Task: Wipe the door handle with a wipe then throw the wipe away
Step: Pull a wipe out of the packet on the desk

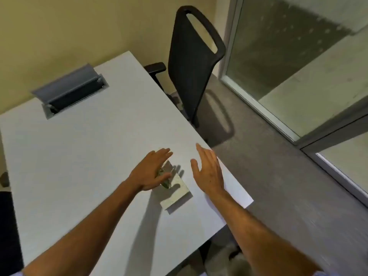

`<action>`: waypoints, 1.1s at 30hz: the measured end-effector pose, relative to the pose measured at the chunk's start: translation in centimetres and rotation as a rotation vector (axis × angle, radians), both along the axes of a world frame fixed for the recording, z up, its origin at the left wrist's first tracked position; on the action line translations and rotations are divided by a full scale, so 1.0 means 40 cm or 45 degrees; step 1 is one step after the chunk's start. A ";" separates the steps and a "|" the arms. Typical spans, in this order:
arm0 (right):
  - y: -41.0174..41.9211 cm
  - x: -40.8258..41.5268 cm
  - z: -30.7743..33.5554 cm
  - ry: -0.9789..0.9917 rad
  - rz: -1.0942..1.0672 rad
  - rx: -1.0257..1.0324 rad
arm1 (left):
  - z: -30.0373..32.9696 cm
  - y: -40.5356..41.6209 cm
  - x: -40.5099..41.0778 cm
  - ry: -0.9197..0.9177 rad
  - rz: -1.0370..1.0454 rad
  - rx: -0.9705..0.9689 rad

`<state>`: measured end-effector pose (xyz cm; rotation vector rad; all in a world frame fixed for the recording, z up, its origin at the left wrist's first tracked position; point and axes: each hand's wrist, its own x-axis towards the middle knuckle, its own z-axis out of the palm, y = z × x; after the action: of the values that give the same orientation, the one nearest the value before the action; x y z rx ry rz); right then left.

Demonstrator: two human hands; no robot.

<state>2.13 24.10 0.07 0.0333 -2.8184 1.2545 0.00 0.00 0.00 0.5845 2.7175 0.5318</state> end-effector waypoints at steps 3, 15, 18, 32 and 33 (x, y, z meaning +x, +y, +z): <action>-0.085 0.011 -0.077 -0.089 0.117 0.010 | -0.090 -0.071 0.000 0.000 -0.014 -0.017; -0.284 -0.019 -0.283 -0.095 0.350 0.285 | -0.314 -0.177 -0.076 0.073 -0.245 -0.012; -0.292 -0.028 -0.294 0.031 0.396 0.372 | -0.329 -0.186 -0.076 0.057 -0.262 0.007; -0.236 -0.038 -0.187 -0.444 0.228 -0.341 | -0.347 -0.189 -0.066 0.071 -0.290 0.000; -0.225 -0.040 -0.169 -0.466 0.207 -0.386 | -0.338 -0.185 -0.068 0.057 -0.295 0.002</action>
<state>0.53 15.09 -6.70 0.0219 -2.9239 1.8901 -2.71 -7.39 -13.53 0.9073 2.6421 0.4663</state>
